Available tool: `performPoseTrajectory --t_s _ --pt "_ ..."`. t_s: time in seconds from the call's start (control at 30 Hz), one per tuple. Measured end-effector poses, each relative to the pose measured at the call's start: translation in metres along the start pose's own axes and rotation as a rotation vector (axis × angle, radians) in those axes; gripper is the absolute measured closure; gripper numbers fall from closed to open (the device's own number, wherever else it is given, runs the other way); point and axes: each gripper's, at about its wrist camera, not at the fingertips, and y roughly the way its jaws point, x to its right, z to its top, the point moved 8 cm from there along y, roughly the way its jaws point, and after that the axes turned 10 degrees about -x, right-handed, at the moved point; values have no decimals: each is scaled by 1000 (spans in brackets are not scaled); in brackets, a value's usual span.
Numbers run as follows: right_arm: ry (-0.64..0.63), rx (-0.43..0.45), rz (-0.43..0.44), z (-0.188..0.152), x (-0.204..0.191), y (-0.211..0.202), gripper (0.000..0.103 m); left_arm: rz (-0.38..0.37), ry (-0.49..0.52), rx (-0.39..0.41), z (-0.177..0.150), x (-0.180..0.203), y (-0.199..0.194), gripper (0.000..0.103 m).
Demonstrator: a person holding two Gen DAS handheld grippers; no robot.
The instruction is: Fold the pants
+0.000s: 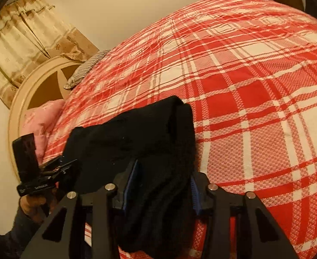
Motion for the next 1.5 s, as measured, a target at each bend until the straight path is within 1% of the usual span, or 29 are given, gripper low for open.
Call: performPoseTrajectory --t_s 0.03,0.07,0.1,0.17,0.2,0.27,0.37,0.47,0.57,0.67,0.73,0.87,0.93,1.17,1.33,1.37,1.4,1.5 --pt "3 1 2 0 0 0 61 -11 -6 2 0 -1 1 23" --pt "1 6 2 -1 -1 0 61 -16 -12 7 1 -1 1 26" --pt "-2 16 1 0 -3 -1 64 -15 -14 9 0 -2 0 28" --pt "-13 31 22 -1 -10 -7 72 -15 -17 15 0 -4 -3 46" --pt "-21 37 30 -1 -14 -9 74 -31 -29 16 -1 -6 -6 49" --pt "-50 46 19 0 -24 -13 75 -60 -53 17 -2 -11 -9 62" --pt "-97 45 8 4 -42 -17 75 -79 -65 21 -4 -15 -13 71" --pt "-147 31 -8 12 -58 -21 76 -88 -73 40 -5 -15 -21 76" --pt "-204 16 -30 25 -74 -22 76 -106 -89 63 -4 -18 -31 79" --pt "-274 -11 -49 41 -93 -17 76 -108 -106 96 -3 -25 -45 79" --pt "-331 -41 -69 54 -107 -6 76 -106 -127 121 -2 -34 -56 80" --pt "-414 -94 -76 77 -135 21 77 -85 -183 172 -1 -65 -78 80" --pt "-447 -112 -69 84 -149 34 77 -73 -206 189 -1 -79 -86 80" --pt "-557 -153 -25 109 -217 91 78 23 -283 256 -5 -136 -120 80" --pt "-611 -174 7 123 -259 130 78 82 -349 286 -11 -180 -139 80" --pt "-616 -176 16 125 -267 136 78 94 -368 292 -14 -190 -143 80" --pt "-620 -176 29 128 -275 144 83 106 -381 296 -16 -198 -147 80" --pt "-618 -176 78 137 -296 164 84 133 -424 299 -23 -226 -153 81"
